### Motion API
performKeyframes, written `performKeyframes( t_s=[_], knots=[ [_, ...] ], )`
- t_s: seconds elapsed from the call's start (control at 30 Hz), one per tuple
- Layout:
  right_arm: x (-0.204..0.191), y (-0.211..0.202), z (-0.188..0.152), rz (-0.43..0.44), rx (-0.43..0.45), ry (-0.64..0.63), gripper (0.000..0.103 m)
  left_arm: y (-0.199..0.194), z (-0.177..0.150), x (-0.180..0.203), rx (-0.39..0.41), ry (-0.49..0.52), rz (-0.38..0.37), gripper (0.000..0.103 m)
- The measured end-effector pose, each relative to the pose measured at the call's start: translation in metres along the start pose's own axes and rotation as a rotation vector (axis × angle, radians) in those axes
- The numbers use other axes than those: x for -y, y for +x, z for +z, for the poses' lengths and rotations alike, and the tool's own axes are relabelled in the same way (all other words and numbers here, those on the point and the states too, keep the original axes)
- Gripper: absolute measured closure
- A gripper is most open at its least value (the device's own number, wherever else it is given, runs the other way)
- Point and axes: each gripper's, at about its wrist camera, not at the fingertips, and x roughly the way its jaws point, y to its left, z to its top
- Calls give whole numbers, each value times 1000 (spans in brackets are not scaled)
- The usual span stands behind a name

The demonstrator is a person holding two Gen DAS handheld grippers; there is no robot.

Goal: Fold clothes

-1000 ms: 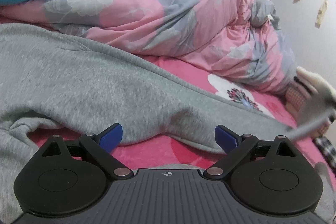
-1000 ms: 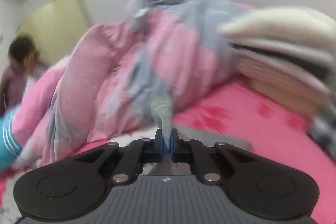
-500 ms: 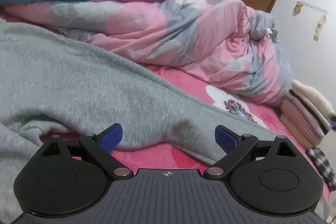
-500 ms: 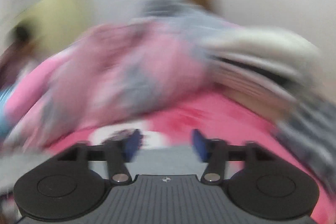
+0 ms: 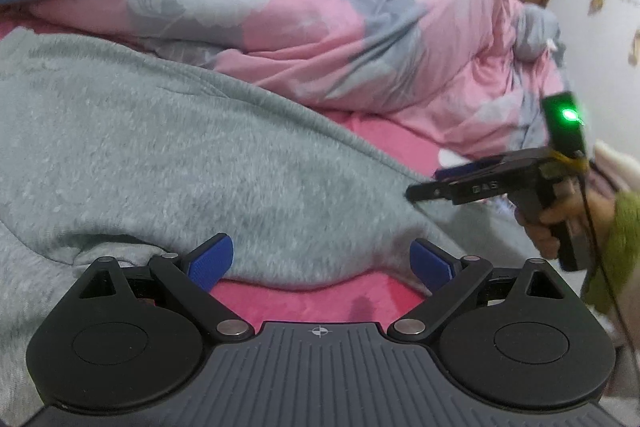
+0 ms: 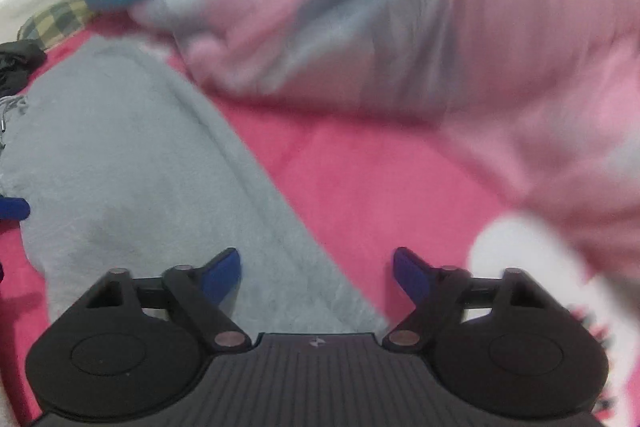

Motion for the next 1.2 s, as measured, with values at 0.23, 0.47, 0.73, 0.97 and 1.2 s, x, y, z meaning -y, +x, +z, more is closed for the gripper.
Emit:
performKeyframes(
  t_s=[0.23, 0.47, 0.73, 0.97, 1.2],
  knots=[
    [-21, -27, -6, -103, 47, -157, 99, 7, -4, 8, -29, 75, 49, 6],
    [-21, -7, 2, -298, 48, -308, 99, 6, -5, 8, -34, 88, 49, 6],
    [8, -25, -8, -414, 70, -166, 69, 0, -3, 9, -10, 81, 24, 6],
    [109, -176, -95, -489, 197, 368, 23, -4, -1, 11, 15, 54, -38, 6],
    [183, -239, -241, -464, 111, 867, 19, 7, -4, 11, -7, 44, -46, 6]
  ],
)
